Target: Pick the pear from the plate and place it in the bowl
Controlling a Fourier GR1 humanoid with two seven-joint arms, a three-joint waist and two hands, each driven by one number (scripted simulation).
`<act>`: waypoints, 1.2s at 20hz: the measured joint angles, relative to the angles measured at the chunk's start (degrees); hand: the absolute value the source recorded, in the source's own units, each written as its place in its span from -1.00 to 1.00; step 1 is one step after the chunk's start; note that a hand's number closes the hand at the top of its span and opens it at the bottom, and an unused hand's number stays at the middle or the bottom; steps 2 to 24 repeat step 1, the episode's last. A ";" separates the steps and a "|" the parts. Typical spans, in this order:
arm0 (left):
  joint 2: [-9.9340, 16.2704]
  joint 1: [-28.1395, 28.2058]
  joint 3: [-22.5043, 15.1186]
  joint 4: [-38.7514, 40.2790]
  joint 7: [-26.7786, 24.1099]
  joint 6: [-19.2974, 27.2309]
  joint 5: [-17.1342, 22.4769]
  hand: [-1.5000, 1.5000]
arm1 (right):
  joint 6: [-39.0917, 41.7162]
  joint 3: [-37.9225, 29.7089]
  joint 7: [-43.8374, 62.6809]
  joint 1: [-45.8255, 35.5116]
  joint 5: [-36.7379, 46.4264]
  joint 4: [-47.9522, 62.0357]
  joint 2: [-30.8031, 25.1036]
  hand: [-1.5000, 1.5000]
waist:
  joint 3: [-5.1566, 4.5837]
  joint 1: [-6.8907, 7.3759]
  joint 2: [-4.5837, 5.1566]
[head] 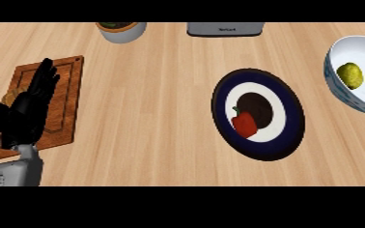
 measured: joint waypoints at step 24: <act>0.20 -0.54 0.15 0.12 0.43 0.03 -0.04 0.00 | 1.18 -0.42 -0.48 1.20 -1.09 -0.49 0.22 -1.00 | -0.02 -0.02 -0.01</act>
